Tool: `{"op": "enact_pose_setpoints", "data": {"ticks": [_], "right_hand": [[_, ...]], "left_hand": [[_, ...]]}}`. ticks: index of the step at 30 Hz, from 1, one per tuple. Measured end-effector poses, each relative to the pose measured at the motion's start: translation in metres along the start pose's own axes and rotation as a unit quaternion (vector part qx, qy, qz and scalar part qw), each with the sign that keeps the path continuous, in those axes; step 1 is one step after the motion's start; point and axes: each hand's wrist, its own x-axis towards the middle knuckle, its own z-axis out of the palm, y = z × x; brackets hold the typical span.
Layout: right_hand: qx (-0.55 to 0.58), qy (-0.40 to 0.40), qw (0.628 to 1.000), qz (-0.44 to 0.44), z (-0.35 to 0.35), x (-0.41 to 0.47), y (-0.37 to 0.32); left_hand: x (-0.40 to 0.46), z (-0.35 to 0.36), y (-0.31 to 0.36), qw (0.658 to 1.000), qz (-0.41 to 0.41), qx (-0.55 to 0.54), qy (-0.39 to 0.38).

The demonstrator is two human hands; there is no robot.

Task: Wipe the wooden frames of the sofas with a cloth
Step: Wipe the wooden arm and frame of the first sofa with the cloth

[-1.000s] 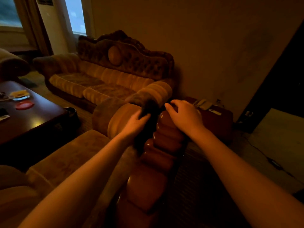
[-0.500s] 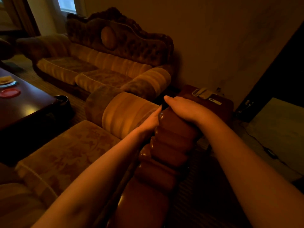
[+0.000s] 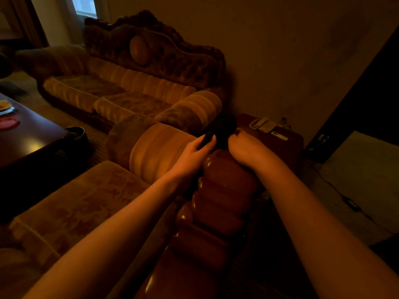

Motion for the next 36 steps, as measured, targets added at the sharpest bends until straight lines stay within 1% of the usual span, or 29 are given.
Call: {"op": "enact_pose_setpoints", "data": {"ticks": [2,3,4,7,8,10,14,16,18,19,21,23,25,27,30,32,33,34,35,36], "right_hand": [[-0.005,0.011,1.000,-0.005,0.001,0.002,-0.001],[0.012,0.011,1.000,0.015,0.004,0.004,0.000],[0.021,0.009,0.999,0.031,0.006,0.005,0.002],[0.030,0.008,0.999,0.039,0.007,0.007,0.002],[0.031,0.008,0.999,0.037,0.005,0.005,0.001],[0.036,0.008,0.999,0.033,0.005,0.002,-0.001],[0.050,0.025,0.998,0.004,0.004,-0.005,-0.003],[0.051,0.040,0.998,-0.006,0.004,-0.009,-0.004],[0.046,0.051,0.998,-0.014,0.005,-0.010,-0.005],[0.041,0.055,0.997,-0.016,0.005,-0.010,-0.004],[0.021,0.064,0.997,-0.022,0.005,-0.010,-0.003],[0.004,0.060,0.998,-0.018,0.005,-0.006,-0.001],[0.010,0.061,0.998,0.003,0.005,-0.003,0.000],[0.031,0.072,0.997,0.027,0.005,-0.002,-0.001],[0.015,0.095,0.995,0.021,0.004,-0.006,-0.002],[0.005,0.109,0.994,0.011,0.005,-0.008,-0.002],[0.007,0.122,0.993,0.006,0.004,-0.010,-0.003],[0.008,0.145,0.989,-0.005,0.004,-0.012,-0.004],[0.000,0.187,0.982,-0.029,0.005,-0.015,-0.005],[-0.023,0.245,0.967,-0.067,0.006,-0.019,-0.006]], "left_hand": [[0.021,-0.001,-0.018,0.999,-0.006,0.031,-0.035],[0.025,-0.001,-0.026,0.996,-0.003,0.059,-0.060],[0.026,-0.001,-0.032,0.994,0.003,0.087,-0.064],[0.015,0.004,-0.034,0.983,0.039,0.174,-0.041],[0.011,0.006,-0.032,0.984,0.018,0.174,-0.032],[0.004,0.003,-0.036,0.990,-0.039,0.138,-0.009],[-0.037,-0.012,-0.031,0.994,-0.081,0.078,0.013],[-0.066,-0.017,-0.018,0.996,-0.080,0.034,0.018],[-0.092,-0.018,0.003,0.998,-0.052,-0.018,0.011],[-0.096,-0.016,0.014,0.999,-0.030,-0.022,0.015],[-0.086,-0.012,0.029,0.999,0.024,-0.004,0.029],[-0.059,-0.004,0.034,0.998,0.046,0.008,0.032],[-0.028,0.002,0.026,0.999,0.036,0.029,0.024],[-0.010,-0.001,0.005,0.998,0.026,0.052,-0.017],[-0.003,0.003,-0.010,0.997,-0.030,0.069,-0.006],[-0.018,0.004,-0.016,0.991,-0.040,0.125,-0.011],[-0.025,0.004,-0.018,0.988,-0.042,0.151,-0.015],[-0.030,0.003,-0.019,0.987,-0.048,0.149,-0.015],[-0.032,0.002,-0.022,0.991,-0.063,0.120,-0.008],[-0.036,0.001,-0.019,0.992,-0.083,0.093,0.009]]}}
